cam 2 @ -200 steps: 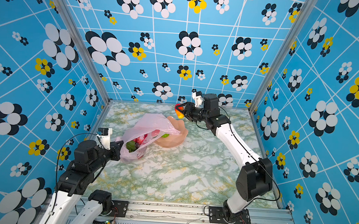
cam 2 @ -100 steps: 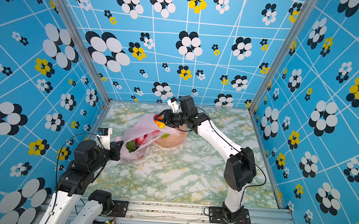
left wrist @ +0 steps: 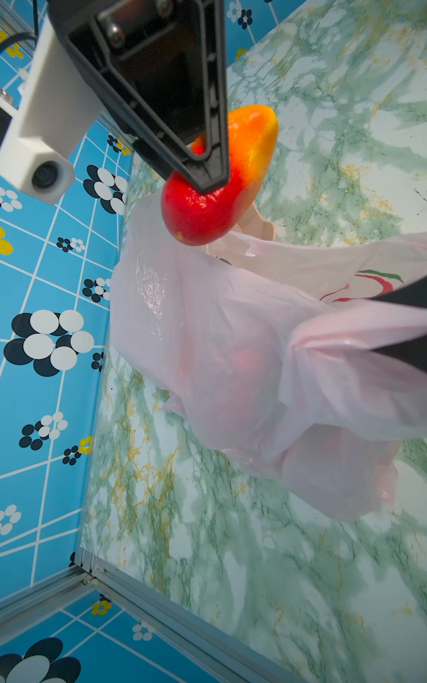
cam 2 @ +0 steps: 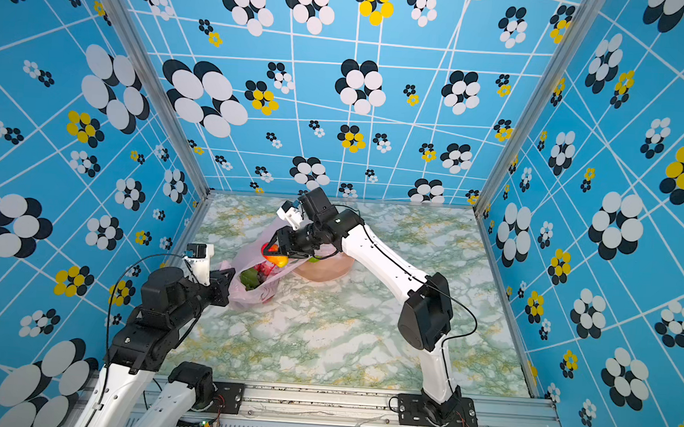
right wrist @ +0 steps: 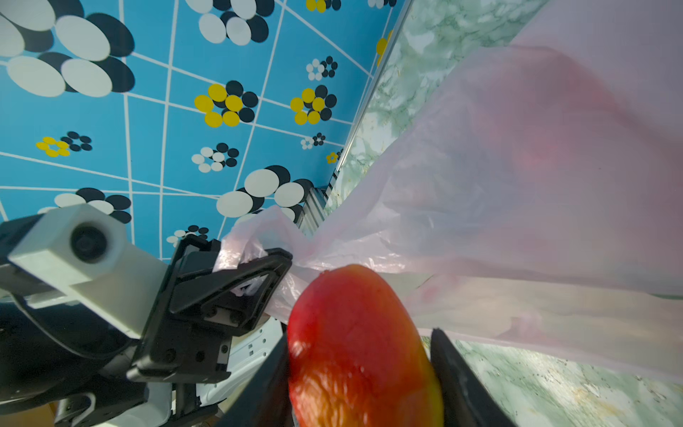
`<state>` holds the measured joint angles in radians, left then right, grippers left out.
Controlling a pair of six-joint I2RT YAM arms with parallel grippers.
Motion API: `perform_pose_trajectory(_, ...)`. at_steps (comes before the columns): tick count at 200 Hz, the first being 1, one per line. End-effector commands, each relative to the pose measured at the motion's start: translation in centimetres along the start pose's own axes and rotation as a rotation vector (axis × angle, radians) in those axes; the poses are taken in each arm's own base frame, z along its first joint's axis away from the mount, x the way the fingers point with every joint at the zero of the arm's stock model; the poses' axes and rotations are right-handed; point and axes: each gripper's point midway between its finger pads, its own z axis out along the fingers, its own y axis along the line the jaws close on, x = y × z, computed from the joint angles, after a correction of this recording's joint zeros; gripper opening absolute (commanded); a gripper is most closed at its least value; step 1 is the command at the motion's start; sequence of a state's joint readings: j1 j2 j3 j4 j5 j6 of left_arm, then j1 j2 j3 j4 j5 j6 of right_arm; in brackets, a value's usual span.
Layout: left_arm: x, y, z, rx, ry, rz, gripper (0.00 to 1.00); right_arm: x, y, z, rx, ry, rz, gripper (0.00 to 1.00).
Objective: Place the fruits into the plastic bag
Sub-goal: 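Lower the mango into the bag mouth with the right gripper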
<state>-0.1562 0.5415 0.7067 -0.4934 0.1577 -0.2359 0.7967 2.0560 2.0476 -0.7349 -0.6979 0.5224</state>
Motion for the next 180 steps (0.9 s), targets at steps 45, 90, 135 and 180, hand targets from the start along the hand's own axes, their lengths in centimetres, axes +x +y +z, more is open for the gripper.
perform_pose_trajectory(45, 0.0, 0.2, 0.0, -0.001, -0.012, -0.001, 0.0, 3.8, -0.8, 3.3, 0.078, 0.189, -0.033, 0.46)
perform_pose_trajectory(90, 0.0, 0.1, -0.1, 0.004, -0.019, -0.001, 0.0, 3.8, -2.6, 4.8, 0.14, 0.231, -0.023, 0.46)
perform_pose_trajectory(135, -0.1, -0.3, -0.2, 0.023, -0.026, 0.002, 0.0, 2.5, -3.5, 6.2, 0.164, 0.218, -0.008, 0.46)
perform_pose_trajectory(180, -0.1, -1.1, -0.1, 0.074, -0.026, 0.005, 0.0, 0.6, -5.9, 7.5, 0.228, 0.161, 0.025, 0.47)
